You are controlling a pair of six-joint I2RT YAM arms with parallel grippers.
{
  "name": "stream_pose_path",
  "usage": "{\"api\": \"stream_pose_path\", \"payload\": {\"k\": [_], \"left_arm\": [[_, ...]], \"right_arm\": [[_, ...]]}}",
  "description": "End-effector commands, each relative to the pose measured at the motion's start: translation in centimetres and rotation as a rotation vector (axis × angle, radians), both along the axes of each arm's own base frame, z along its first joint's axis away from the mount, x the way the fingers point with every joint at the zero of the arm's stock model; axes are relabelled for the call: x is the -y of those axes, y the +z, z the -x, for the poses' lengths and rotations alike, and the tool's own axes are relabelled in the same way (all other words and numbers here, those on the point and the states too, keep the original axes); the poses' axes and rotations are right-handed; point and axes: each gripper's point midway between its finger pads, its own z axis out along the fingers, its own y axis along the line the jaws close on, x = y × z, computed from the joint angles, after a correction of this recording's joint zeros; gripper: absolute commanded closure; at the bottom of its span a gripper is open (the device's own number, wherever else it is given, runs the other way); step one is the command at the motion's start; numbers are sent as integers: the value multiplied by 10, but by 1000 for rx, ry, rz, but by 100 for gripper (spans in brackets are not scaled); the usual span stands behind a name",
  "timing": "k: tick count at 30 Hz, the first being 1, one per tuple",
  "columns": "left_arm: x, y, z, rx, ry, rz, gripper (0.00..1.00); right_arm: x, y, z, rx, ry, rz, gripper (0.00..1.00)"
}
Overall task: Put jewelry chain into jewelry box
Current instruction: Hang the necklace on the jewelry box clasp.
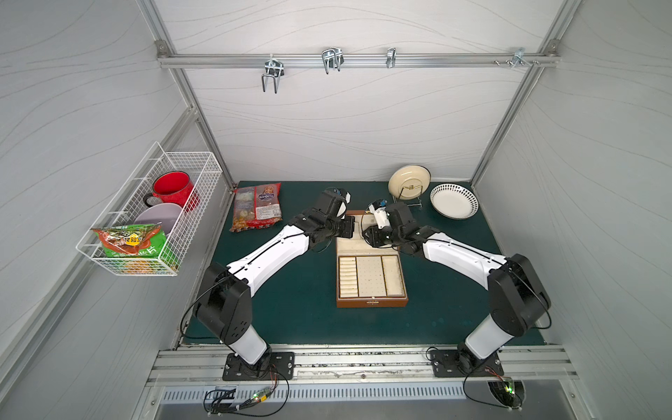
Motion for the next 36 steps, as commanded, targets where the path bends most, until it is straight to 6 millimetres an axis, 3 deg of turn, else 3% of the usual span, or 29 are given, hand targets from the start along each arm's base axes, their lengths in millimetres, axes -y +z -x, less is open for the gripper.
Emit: {"api": "stream_pose_path", "payload": {"k": [1, 12, 36], "left_arm": [[6, 27, -1, 24, -14, 43, 100], [8, 35, 4, 2, -24, 63, 100], [11, -10, -13, -14, 11, 19, 100]], "right_arm": [[-8, -1, 2, -3, 26, -5, 71], [-11, -2, 2, -4, 34, -5, 72], [-8, -2, 10, -7, 32, 8, 71]]}}
